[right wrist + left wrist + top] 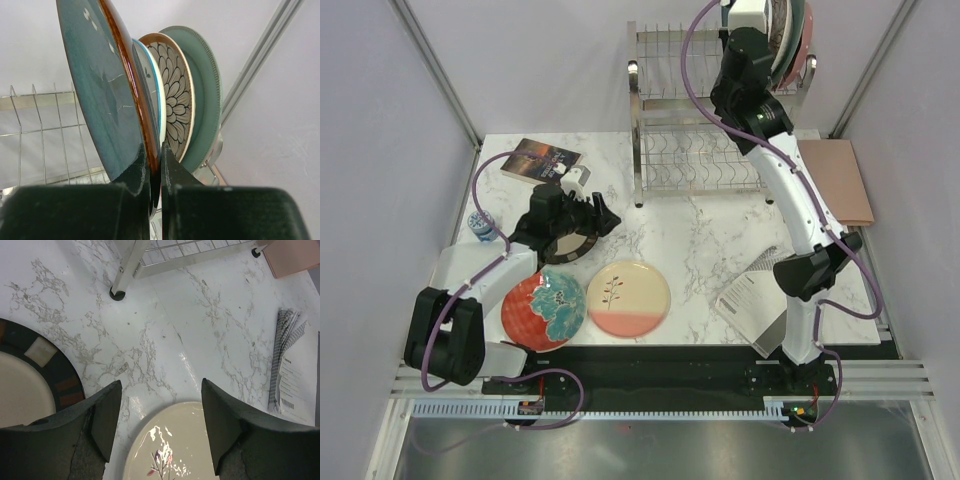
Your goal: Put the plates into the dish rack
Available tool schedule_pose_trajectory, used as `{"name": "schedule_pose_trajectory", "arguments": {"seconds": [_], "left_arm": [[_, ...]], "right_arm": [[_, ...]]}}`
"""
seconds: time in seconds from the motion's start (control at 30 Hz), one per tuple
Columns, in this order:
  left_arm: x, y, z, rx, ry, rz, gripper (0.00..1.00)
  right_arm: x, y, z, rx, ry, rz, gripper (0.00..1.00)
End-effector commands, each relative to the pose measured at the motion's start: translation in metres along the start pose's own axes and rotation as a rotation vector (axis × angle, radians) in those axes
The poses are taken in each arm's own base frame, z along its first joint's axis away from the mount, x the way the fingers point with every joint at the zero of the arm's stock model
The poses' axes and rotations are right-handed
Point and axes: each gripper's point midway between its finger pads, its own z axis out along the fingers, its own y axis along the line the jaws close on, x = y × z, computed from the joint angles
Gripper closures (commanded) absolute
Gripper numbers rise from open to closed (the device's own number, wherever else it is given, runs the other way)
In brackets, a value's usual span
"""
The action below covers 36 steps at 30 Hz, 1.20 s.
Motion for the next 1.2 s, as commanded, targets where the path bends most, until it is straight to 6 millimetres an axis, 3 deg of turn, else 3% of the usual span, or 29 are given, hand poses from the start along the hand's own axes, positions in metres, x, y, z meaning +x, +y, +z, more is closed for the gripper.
{"name": "schedule_pose_trajectory", "arguments": {"seconds": [0.0, 0.4, 0.57, 0.7, 1.07, 1.17], "left_arm": [[-0.015, -0.001, 0.004, 0.006, -0.043, 0.011, 0.28], [-0.014, 0.004, 0.005, -0.016, -0.038, 0.011, 0.28], [-0.011, 0.007, 0.006, -0.026, -0.027, 0.017, 0.28], [-0.012, 0.009, 0.009, -0.03, -0.024, 0.015, 0.28], [-0.017, 0.007, 0.018, -0.011, -0.023, 0.009, 0.28], [-0.018, 0.007, 0.02, -0.008, -0.022, 0.008, 0.28]], "right_arm": [[-0.04, -0.027, 0.001, 0.057, -0.108, 0.147, 1.0], [-0.004, -0.008, 0.018, 0.098, -0.04, 0.088, 1.0], [-0.008, -0.013, 0.022, 0.137, -0.053, 0.165, 1.0], [-0.021, -0.023, 0.013, 0.145, -0.069, 0.178, 1.0], [-0.022, -0.027, 0.005, 0.148, -0.067, 0.15, 1.0], [-0.017, -0.021, 0.005, 0.127, -0.062, 0.13, 1.0]]}}
